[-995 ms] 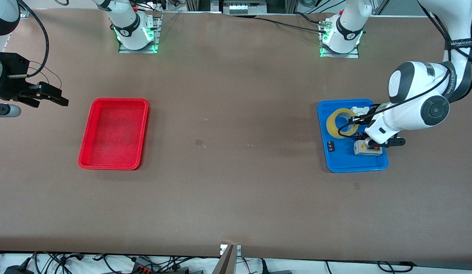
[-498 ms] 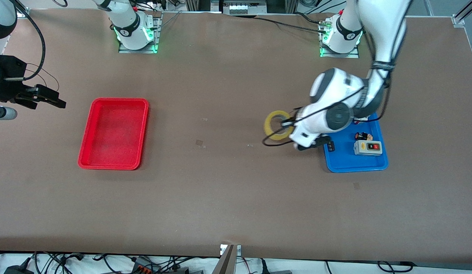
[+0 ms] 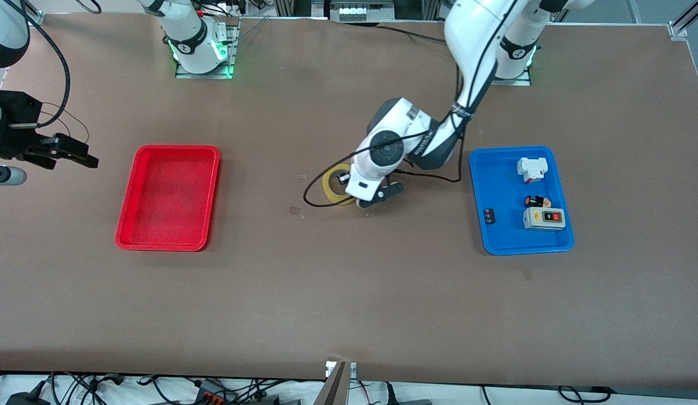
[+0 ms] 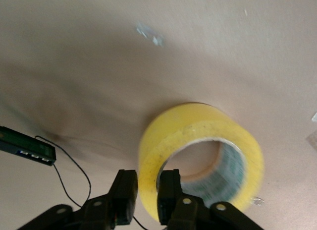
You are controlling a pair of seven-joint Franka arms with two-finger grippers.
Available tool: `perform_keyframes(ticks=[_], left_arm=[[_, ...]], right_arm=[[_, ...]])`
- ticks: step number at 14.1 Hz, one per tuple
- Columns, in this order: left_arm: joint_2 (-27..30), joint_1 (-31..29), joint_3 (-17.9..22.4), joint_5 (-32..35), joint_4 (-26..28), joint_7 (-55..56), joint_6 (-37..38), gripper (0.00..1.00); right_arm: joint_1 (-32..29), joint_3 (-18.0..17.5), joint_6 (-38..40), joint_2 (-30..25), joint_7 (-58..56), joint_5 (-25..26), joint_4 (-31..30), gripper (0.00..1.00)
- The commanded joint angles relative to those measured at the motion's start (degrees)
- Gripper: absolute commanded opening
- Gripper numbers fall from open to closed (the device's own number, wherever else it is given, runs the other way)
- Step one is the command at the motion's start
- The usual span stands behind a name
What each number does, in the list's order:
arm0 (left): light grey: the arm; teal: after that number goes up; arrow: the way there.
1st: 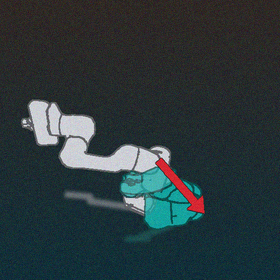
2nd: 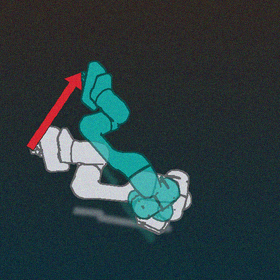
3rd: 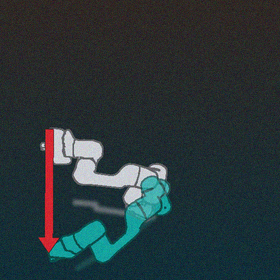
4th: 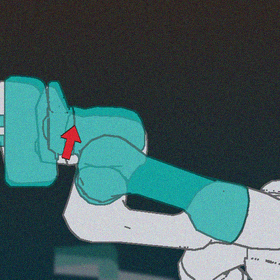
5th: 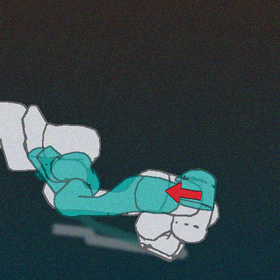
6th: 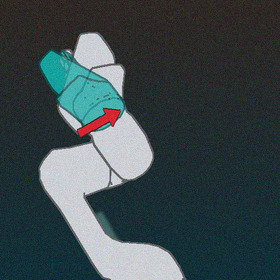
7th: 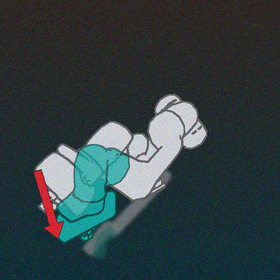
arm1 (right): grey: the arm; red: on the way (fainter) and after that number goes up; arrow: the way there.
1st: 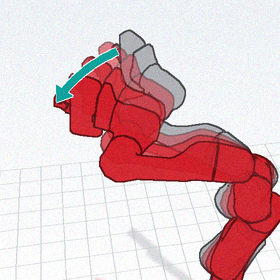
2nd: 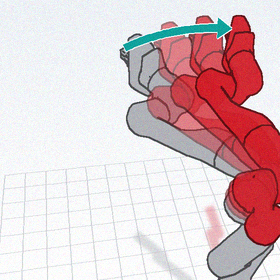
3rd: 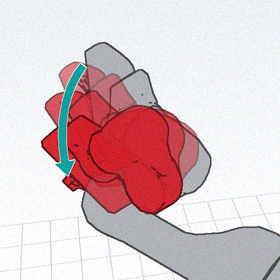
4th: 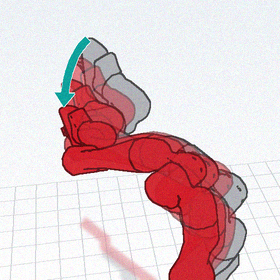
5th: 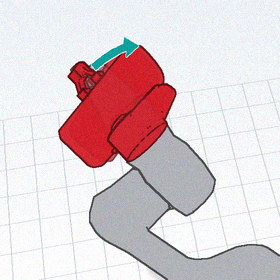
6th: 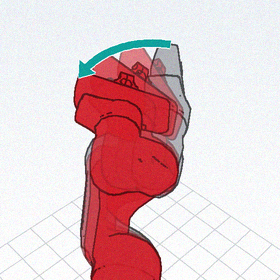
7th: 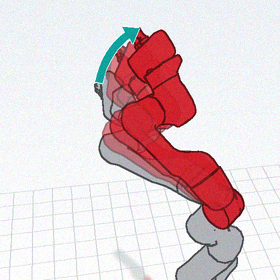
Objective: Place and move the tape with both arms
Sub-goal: 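Carry the tape roll to the table middle and set it down, then withdraw the left gripper while the right gripper reaches toward the tape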
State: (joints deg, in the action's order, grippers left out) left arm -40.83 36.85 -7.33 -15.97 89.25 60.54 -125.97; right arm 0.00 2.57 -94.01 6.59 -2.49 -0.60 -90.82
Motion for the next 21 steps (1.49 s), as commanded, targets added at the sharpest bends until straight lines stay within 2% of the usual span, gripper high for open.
perform_keyframes(ticks=[1, 4, 6, 8, 12, 17, 19, 21], left_arm=[[0.6, -0.9, 1.3, -0.3, -2.9, 0.6, 2.0, 1.00], [5.7, -2.0, 4.9, -0.1, -2.9, 0.4, 9.1, 1.00], [9.6, -2.2, 8.5, 3.8, -2.7, 0.0, 15.9, 1.00], [12.3, -6.4, 9.1, 6.6, -2.2, -1.2, 22.2, 1.00], [16.8, -14.8, 9.1, 6.7, -1.2, -14.6, 29.8, 1.00], [24.1, -26.2, 9.1, 8.7, 2.0, -35.6, 37.6, 1.00], [27.2, -28.9, 9.1, 10.6, 2.0, -42.0, 41.4, 1.00], [29.4, -32.4, 8.6, 11.0, 1.5, -47.9, 41.6, 1.00]], right_arm=[[-0.4, 0.0, -0.2, 1.4, -0.8, 0.4, 1.2, 1.00], [-0.6, 0.0, 0.1, 3.1, -0.9, 0.8, 1.2, 1.00], [-0.8, 0.0, 0.5, 4.4, -0.9, 0.9, 1.1, 1.00], [-1.8, -0.1, 0.7, 6.4, -0.9, 0.2, 1.2, 1.00], [-0.1, -0.9, -0.6, 10.0, 0.2, -0.8, 1.9, 1.00], [13.4, -1.2, -4.3, 15.9, 1.4, -0.8, 2.0, 1.00], [19.7, -1.2, -4.2, 17.7, 6.7, -0.9, 2.0, 1.00], [25.8, -1.2, -4.3, 20.6, 13.2, -2.4, 2.0, 1.00]])
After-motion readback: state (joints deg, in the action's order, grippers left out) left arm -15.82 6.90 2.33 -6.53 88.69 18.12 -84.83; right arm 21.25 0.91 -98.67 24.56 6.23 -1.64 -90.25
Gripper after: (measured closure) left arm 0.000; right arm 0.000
